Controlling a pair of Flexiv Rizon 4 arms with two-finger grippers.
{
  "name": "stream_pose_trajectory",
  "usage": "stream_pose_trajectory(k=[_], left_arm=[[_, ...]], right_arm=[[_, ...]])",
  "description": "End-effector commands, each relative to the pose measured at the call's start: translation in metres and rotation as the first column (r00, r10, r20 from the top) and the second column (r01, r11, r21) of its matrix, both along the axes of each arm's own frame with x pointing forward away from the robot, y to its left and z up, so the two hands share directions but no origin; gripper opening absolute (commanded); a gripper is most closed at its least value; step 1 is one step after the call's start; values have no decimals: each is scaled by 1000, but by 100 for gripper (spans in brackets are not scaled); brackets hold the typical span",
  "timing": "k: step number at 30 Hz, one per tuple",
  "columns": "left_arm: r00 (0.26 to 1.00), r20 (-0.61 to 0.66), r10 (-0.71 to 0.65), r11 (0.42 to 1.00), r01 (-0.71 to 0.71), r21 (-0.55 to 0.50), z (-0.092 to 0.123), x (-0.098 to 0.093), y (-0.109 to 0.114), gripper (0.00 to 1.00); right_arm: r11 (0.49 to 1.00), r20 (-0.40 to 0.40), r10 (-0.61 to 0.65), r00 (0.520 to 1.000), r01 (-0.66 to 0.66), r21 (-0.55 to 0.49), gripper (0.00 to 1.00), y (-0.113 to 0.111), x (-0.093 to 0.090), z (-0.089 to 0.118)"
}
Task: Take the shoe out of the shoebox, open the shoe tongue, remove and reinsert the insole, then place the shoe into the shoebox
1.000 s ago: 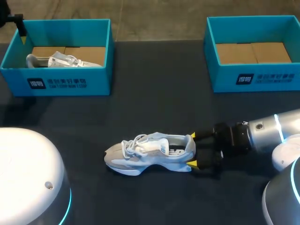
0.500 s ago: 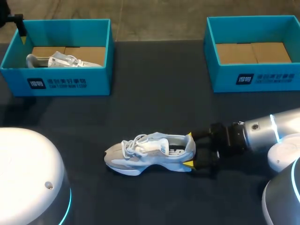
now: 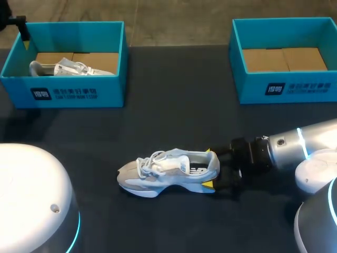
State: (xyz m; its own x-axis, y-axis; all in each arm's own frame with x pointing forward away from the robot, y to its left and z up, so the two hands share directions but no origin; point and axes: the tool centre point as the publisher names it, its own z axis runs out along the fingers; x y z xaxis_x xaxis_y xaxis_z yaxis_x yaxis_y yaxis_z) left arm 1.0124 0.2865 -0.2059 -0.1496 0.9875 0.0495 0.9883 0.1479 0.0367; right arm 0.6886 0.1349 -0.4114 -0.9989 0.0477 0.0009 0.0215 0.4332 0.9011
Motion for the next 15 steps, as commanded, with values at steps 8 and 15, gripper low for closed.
stream_pose_trajectory(k=[8,15], left_arm=[[1000,3,1,1000,-1,2,0,-2,0,100],[1000,3,1,1000,-1,2,0,-2,0,100]], right_arm=[[1000,-9,7,1000,-7,-8,100,7,0,-4],[1000,-8,14,1000,-14,-6,100,11,-1,-7]])
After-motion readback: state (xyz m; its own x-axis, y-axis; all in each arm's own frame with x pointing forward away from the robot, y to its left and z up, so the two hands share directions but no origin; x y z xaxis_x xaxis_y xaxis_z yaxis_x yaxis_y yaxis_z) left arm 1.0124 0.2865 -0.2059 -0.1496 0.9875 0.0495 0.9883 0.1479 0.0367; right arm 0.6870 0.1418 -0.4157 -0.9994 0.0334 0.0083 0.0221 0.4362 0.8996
